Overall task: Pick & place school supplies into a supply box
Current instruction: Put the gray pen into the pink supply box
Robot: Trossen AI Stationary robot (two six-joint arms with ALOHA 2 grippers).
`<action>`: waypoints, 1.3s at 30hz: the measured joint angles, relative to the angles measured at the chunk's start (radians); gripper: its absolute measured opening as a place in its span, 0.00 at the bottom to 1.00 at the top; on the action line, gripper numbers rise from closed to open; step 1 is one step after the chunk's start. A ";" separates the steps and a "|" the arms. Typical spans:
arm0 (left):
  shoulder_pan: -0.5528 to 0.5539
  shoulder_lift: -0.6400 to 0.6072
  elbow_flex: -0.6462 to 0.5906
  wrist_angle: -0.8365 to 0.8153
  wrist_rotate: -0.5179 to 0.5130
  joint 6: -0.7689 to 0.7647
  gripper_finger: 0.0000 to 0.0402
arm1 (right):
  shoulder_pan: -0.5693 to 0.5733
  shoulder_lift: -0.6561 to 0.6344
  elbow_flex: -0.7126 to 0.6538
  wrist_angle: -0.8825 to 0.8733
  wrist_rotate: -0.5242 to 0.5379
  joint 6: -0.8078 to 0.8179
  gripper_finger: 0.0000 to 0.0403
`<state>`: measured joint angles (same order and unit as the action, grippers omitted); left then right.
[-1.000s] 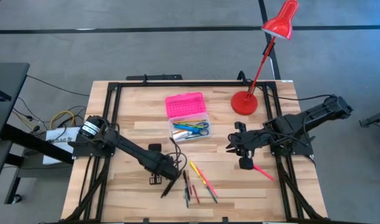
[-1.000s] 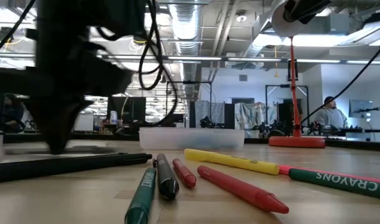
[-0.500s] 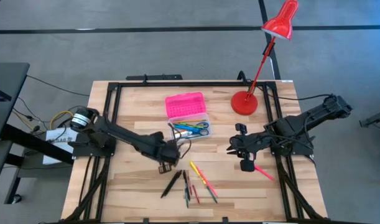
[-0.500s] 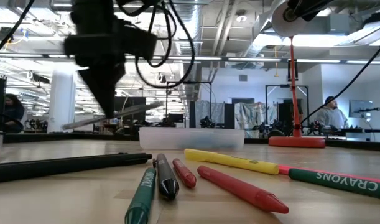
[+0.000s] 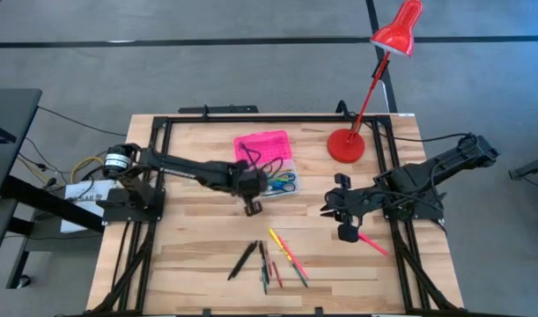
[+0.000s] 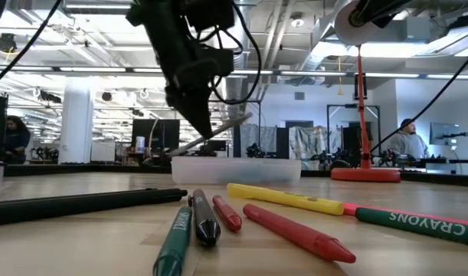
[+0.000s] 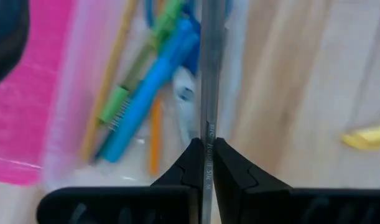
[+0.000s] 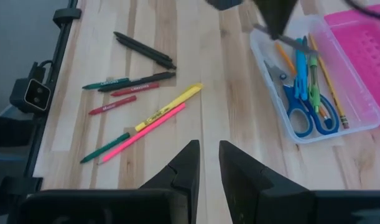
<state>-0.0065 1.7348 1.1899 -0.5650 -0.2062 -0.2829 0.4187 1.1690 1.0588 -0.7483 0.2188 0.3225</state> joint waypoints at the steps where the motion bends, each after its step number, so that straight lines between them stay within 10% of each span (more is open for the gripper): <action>1: 0.016 0.000 0.005 0.000 0.000 0.020 0.02 | 0.000 0.000 0.000 0.000 0.000 0.011 0.13; 19: 0.199 0.036 0.072 0.015 0.069 0.401 0.02 | 0.027 0.047 0.001 0.005 0.020 0.096 0.13; 39: 0.203 0.102 0.078 -0.005 0.018 0.415 0.15 | 0.075 0.047 0.000 0.000 0.043 0.129 0.13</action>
<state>0.1963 1.8366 1.2682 -0.5700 -0.1886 0.1318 0.4936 1.2156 1.0588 -0.7486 0.2618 0.4515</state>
